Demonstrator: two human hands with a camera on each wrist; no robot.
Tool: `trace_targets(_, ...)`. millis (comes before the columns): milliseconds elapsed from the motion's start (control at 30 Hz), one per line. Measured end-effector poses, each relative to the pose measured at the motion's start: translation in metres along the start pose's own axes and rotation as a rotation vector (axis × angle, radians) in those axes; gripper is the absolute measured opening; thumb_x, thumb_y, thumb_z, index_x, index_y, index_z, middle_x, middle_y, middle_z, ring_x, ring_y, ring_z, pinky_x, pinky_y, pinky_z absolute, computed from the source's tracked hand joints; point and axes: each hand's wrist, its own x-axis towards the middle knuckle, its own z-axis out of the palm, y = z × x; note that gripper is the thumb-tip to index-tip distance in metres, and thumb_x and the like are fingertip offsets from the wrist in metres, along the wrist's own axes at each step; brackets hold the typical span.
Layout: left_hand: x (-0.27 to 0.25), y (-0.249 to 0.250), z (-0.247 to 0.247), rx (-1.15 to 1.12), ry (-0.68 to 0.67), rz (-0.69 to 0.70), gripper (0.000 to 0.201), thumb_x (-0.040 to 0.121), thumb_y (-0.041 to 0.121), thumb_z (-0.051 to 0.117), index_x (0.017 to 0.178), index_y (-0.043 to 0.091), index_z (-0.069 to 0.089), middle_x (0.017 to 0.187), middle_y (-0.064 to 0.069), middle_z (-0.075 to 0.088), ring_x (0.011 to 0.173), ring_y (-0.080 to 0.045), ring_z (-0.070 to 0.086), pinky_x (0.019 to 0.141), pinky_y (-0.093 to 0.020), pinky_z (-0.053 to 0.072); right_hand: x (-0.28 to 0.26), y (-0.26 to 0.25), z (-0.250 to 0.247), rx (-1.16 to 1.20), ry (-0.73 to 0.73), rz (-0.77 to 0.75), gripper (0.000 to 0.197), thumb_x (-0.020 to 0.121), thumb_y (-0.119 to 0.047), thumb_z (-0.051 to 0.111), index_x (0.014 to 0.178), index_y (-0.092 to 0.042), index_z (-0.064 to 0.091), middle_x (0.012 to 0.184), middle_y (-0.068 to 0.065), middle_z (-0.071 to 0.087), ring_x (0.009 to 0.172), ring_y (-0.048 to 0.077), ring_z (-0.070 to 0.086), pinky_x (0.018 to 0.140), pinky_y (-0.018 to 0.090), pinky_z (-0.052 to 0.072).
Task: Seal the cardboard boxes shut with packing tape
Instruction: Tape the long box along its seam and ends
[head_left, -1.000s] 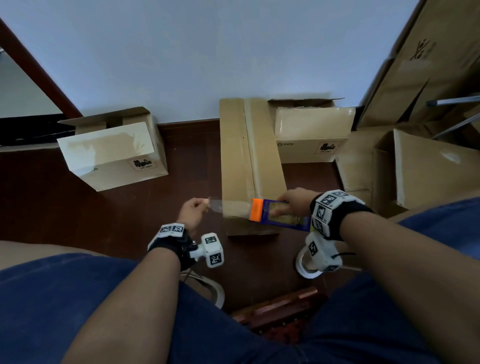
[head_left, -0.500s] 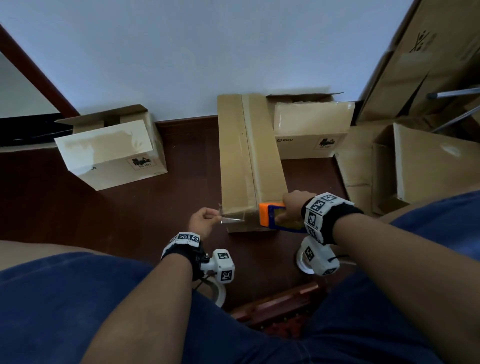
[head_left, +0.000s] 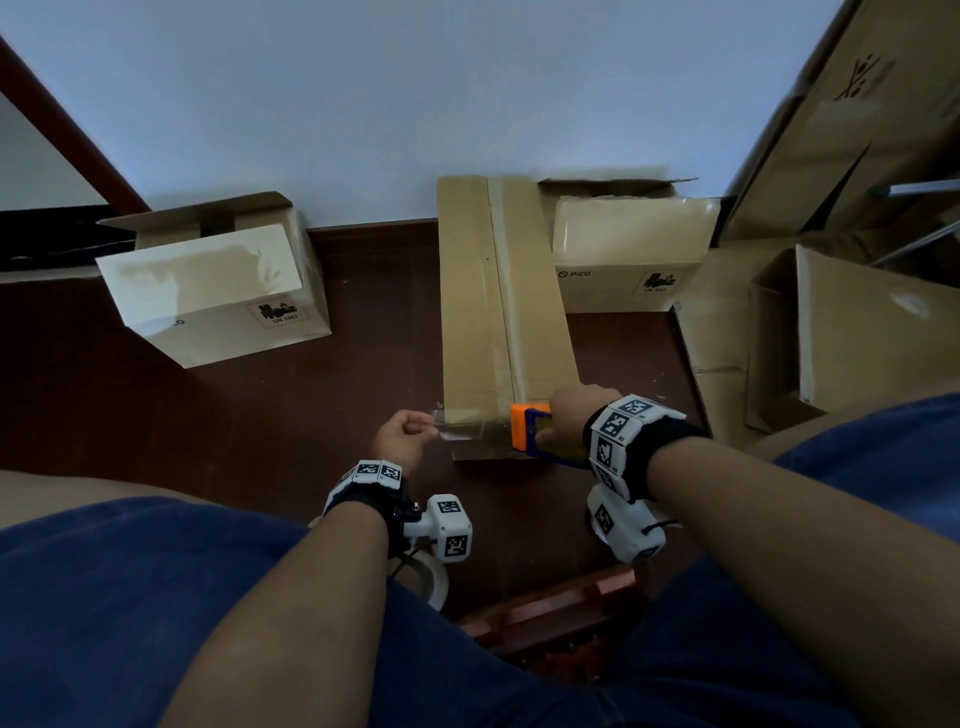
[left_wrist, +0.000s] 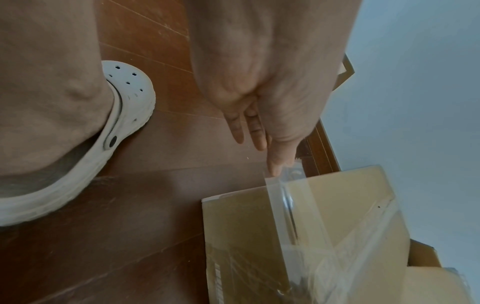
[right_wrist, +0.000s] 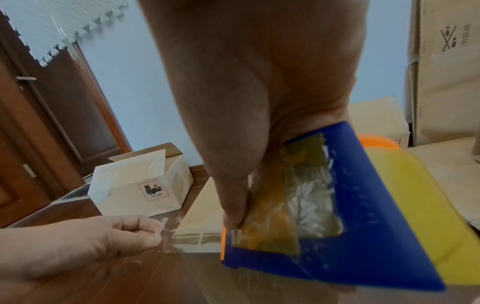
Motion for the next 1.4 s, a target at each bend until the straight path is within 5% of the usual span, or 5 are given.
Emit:
trace_targets(533,0.004,-0.001,0.007,0.021,0.012,-0.01,0.014,0.083,0.006,0.07,0.084,0.018,0.065,0.079,0.005,0.062,0.078,-0.011,0.056,0.071,-0.024,0.045,0.013,-0.01,0.002,-0.074,-0.014,0.019,0.036,0.094,-0.041,0.05,0.069,-0.016,0.048,0.068,-0.001,0.047,0.056,0.014,0.045,0.05,0.026,0.035)
trace_targets(767,0.008,-0.005,0.008,0.034,0.018,-0.019,0.017,0.082,0.007,0.071,0.081,0.022,0.064,0.083,0.003,0.064,0.081,-0.014,0.058,0.082,-0.032,0.048,0.017,-0.01,-0.004,-0.053,-0.068,0.025,0.031,0.095,-0.043,0.049,0.087,-0.014,0.055,0.07,-0.001,0.048,0.057,0.014,0.045,0.052,0.027,0.036)
trace_targets(1033,0.008,-0.003,0.009,0.045,0.004,-0.016,0.01,0.084,0.007,0.07,0.091,0.014,0.066,0.08,0.005,0.062,0.075,-0.009,0.055,0.064,-0.016,0.042,0.018,-0.017,-0.016,-0.088,-0.111,-0.012,0.032,0.098,-0.041,0.048,0.094,-0.011,0.056,0.069,0.0,0.048,0.057,0.013,0.045,0.045,0.025,0.032)
trace_targets(1167,0.012,-0.007,0.007,0.09,0.012,-0.042,0.013,0.084,0.013,0.071,0.082,0.026,0.068,0.084,0.006,0.068,0.083,-0.012,0.06,0.072,-0.023,0.044,0.017,-0.019,-0.013,-0.096,-0.104,-0.031,0.031,0.097,-0.037,0.052,0.11,-0.011,0.062,0.075,0.001,0.052,0.08,0.02,0.056,0.052,0.023,0.036)
trace_targets(1400,0.018,0.001,-0.001,0.182,-0.029,-0.09,0.016,0.087,0.017,0.067,0.078,0.03,0.069,0.082,0.011,0.068,0.081,-0.01,0.061,0.069,-0.021,0.047,0.018,-0.019,-0.016,-0.132,-0.119,-0.034,0.026,0.1,-0.034,0.047,0.093,-0.009,0.053,0.066,0.0,0.043,0.054,0.011,0.039,0.041,0.023,0.028)
